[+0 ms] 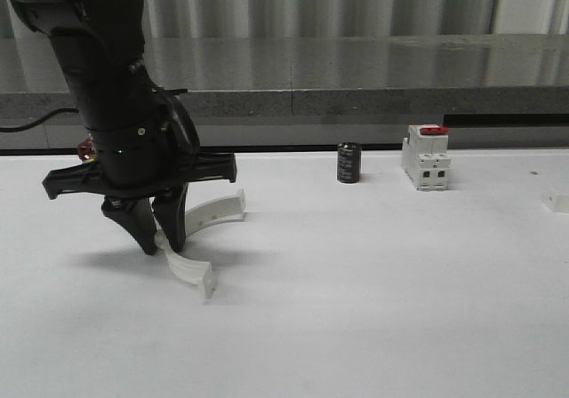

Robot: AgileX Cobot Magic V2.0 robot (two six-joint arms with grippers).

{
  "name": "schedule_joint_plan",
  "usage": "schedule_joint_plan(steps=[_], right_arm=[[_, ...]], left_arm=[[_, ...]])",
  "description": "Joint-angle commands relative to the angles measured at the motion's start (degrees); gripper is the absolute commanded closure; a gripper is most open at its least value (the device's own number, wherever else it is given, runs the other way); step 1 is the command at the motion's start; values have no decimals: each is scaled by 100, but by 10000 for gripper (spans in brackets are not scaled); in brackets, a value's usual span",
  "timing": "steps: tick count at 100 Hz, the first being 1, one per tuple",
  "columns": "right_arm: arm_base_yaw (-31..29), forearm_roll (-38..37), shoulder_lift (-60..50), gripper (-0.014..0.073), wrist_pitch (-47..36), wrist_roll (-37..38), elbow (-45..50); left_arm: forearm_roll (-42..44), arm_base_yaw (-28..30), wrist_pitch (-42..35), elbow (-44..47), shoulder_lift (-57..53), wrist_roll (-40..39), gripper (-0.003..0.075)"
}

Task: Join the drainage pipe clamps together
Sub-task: 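Lower the clamp half onto the table center and open the left gripper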

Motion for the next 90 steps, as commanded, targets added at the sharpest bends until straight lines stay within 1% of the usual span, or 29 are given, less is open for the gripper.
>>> schedule_joint_plan(steps=[1,12,17,21,22,29,34,36,41,43,46,48,53,58,78,90], right_arm=[[4,-62,-91,661,-484,-50,-100],[4,-62,-91,661,-484,-50,-100],[4,-62,-91,661,-484,-50,-100],[4,-62,-91,661,-484,-50,-100],[4,-62,-91,661,-484,-50,-100],[4,-62,-91,661,-484,-50,-100],[4,-62,-91,661,-484,-50,-100],[4,-62,-91,661,-484,-50,-100],[4,-62,-91,661,-484,-50,-100],[4,-62,-91,661,-484,-50,-100],[4,-62,-91,661,-484,-50,-100],[4,-62,-91,661,-484,-50,-100],[4,-62,-91,661,-484,-50,-100],[4,-62,-91,661,-484,-50,-100],[4,-62,-91,661,-484,-50,-100],[4,-62,-91,661,-484,-50,-100]], left_arm=[[10,-40,-60,-150,-214,-92,741],[23,-40,-37,-150,-214,-92,724],[23,-40,-23,-162,-214,-92,690],[23,-40,-20,-162,-214,-92,641],[23,-40,-20,-162,-214,-92,641],[23,-40,-20,-162,-214,-60,543],[23,-40,-9,-162,-214,-44,440],[23,-40,-9,-162,-214,-44,412],[35,-40,-9,-162,-214,-34,295],[35,-40,-9,-162,-214,-35,269],[48,-40,-9,-162,-214,-35,209],[77,-40,-9,-162,-214,-35,181],[131,-40,-9,-162,-227,-35,136],[207,-40,-9,-162,-260,-35,121],[650,-40,-70,-162,-805,-22,122],[710,-40,-280,-162,-1424,310,122]])
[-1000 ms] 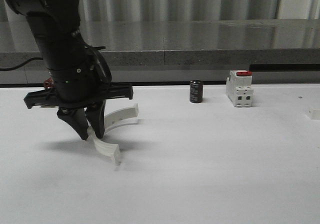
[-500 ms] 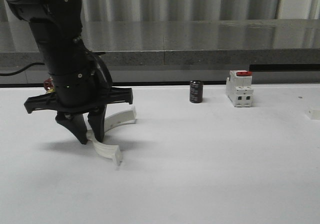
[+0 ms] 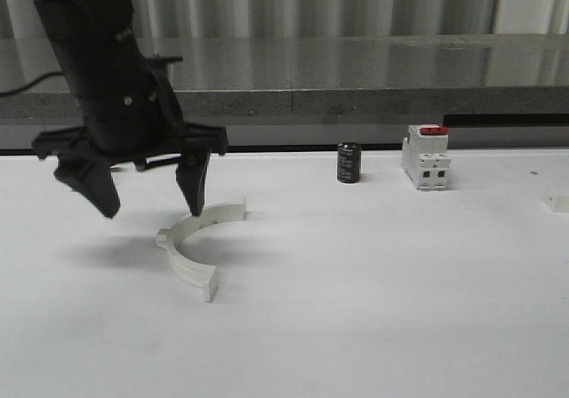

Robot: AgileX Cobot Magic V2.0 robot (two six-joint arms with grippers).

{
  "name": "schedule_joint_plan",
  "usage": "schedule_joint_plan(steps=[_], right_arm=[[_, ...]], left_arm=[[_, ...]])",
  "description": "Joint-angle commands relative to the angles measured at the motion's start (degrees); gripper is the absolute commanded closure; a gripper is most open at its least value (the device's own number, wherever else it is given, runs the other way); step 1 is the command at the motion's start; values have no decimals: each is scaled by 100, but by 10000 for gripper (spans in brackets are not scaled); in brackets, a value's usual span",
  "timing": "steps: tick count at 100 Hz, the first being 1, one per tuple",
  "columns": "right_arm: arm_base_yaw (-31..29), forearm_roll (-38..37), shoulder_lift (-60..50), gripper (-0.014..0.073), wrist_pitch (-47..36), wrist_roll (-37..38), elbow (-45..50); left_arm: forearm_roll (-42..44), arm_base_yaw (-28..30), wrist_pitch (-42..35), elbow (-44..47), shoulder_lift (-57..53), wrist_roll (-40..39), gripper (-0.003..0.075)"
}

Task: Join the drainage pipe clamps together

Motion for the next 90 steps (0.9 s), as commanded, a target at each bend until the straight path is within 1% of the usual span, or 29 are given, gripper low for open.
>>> schedule_joint_plan(steps=[1,26,37,44,51,58,76,81,88,90], right_arm=[[4,-62,-91,661,-484,-50,-100],[4,-62,-91,661,-484,-50,-100],[4,-62,-91,661,-484,-50,-100],[4,-62,-91,661,-484,-50,-100],[4,-62,-91,661,-484,-50,-100],[4,-62,-91,661,-489,-50,-100],[4,-62,-91,661,-754,-50,-100],[4,-62,-91,661,-809,-50,-100],[4,-62,-91,661,-886,-50,-100],[4,-62,-91,661,-904,-50,-100]], left_arm=[[89,-30,-307,-141,-834,196,122],[217,-10,-441,-57,-2309,1078,122],[561,-10,-625,229,-2958,1070,122],[680,102,-718,491,-3397,1070,122],[749,326,-787,787,-3828,1070,122],[749,670,-907,1118,-4252,1070,122],[708,1771,-1238,2140,-5364,1070,122],[660,1959,-1248,2373,-5595,1081,122],[430,2173,-1227,2767,-5964,1324,122],[284,2213,-1227,2924,-6106,1548,122]])
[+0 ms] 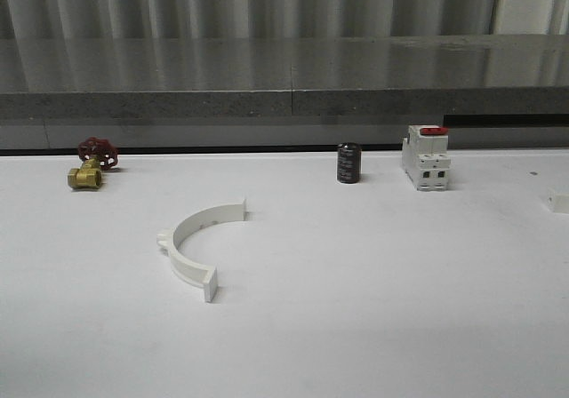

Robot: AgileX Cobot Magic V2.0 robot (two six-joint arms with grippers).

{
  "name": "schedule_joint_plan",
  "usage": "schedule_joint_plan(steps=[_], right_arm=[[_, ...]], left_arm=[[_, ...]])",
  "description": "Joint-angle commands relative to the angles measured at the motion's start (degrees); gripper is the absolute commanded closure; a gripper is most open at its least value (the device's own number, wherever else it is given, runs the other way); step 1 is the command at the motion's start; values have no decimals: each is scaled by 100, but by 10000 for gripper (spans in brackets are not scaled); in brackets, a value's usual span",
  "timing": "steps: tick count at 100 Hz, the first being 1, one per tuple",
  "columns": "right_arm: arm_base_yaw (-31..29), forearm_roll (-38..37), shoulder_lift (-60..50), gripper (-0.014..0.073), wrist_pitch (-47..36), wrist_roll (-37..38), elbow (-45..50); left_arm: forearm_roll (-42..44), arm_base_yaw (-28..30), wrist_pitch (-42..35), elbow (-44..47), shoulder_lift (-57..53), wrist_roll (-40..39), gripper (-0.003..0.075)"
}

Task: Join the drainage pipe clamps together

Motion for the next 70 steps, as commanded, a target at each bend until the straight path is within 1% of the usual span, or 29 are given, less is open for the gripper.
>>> schedule_joint_plan(steps=[1,11,23,28,37,53,58,63,67,68,70], right_arm=[[4,-62,-91,661,-611,-50,-100],[4,-62,-91,661,-697,-50,-100],[4,-62,-91,661,-749,-45,-100],[4,-62,-91,661,-743,-11,-107],[4,2,-74,661,-661,95,-177],[4,310,-24,661,180,216,-731],[4,310,67,661,402,216,-973],[4,310,254,661,876,216,-1317],[4,310,531,661,1364,216,-1719],[4,310,578,661,1457,216,-1781],[4,310,727,661,1748,216,-1964]], left_arm=[[-387,208,-428,290,-525,428,122],[-1232,242,-439,836,-1072,1266,122],[-1809,242,-392,1374,-1575,1864,122],[-1865,242,-319,1510,-1706,1994,122],[-1865,242,-216,1746,-1936,1995,122],[-1897,242,-216,1912,-2204,1995,127],[-1897,242,-243,1912,-2240,1995,150],[-1897,242,-284,1912,-2256,1995,194],[-1897,242,-334,1912,-2256,1995,260],[-1897,242,-337,1912,-2256,1995,260],[-1897,242,-349,1912,-2256,1995,308]])
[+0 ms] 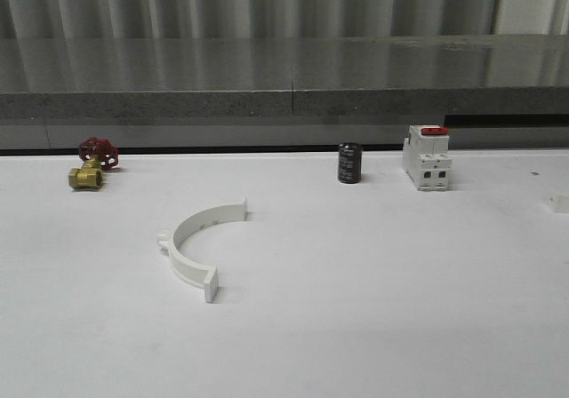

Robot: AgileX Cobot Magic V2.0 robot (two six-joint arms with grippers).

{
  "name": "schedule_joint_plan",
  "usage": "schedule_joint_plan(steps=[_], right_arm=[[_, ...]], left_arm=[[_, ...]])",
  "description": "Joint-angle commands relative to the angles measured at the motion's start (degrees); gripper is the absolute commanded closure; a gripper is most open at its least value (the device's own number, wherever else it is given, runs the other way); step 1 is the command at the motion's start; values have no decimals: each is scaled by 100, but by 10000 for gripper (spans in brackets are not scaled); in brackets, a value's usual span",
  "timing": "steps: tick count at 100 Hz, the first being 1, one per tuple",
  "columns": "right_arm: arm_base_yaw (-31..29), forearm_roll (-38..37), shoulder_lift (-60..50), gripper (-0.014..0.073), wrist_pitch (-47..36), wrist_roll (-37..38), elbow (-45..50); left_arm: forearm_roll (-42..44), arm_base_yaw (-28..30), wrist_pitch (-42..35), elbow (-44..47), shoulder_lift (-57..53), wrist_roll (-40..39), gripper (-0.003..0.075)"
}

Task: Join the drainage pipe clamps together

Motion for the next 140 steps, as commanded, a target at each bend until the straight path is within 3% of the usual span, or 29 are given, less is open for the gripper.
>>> schedule_joint_plan(steps=[1,10,21,38,62,69,80,91,116,140], right_arm=[[4,34,630,661,679,8,-850],[4,26,1341,661,1841,3,-1623],[4,26,2227,661,2663,3,-2344],[4,32,3322,661,2879,3,-3057],[4,32,4225,631,2801,3,-3159],[4,32,4419,536,2936,3,-3159],[4,32,4660,275,2972,3,-3159],[4,32,4793,99,2931,3,-3159],[-86,20,5732,96,2916,3,-3678],[-852,20,7298,96,3143,-197,-4730]], left_arm=[[-96,10,-478,-157,9,23,321],[-96,10,-554,-157,9,23,510],[-96,10,-594,-157,9,23,741],[-96,10,-594,-157,9,23,741],[-96,10,-594,-157,9,23,741],[-96,10,-594,-157,9,23,741],[-96,10,-594,-157,9,23,741],[-96,10,-594,-157,9,23,741],[-96,10,-594,-157,9,23,741],[-96,10,-594,-157,9,23,741]])
